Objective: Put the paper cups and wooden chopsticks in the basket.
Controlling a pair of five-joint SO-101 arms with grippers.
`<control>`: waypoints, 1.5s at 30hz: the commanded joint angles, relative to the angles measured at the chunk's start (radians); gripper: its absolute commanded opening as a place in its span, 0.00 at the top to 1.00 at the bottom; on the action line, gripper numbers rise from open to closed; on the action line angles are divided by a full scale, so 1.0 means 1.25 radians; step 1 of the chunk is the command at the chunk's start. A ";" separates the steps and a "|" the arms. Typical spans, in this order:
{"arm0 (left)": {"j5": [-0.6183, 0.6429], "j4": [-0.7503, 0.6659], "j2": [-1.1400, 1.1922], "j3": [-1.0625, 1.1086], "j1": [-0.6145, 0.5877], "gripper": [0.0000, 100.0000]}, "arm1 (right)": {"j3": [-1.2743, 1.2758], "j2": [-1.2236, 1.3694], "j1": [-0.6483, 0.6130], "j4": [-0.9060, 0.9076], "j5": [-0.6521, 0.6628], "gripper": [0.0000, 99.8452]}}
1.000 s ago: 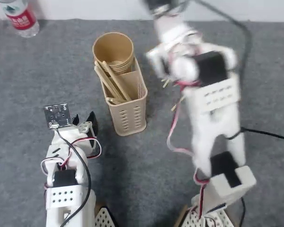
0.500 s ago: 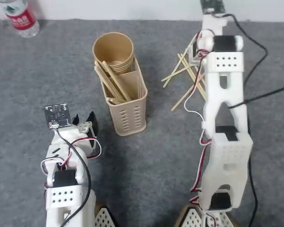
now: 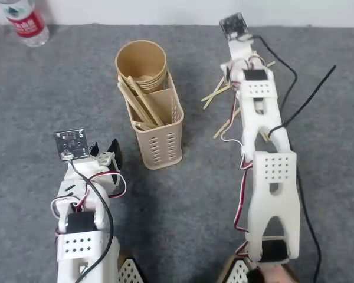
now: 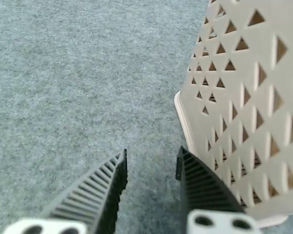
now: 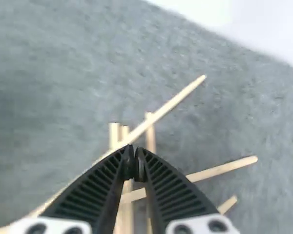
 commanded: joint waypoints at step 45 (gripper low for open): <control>-0.027 -0.004 -0.009 -0.010 0.038 0.83 | -0.584 0.411 -0.045 -0.028 0.304 0.99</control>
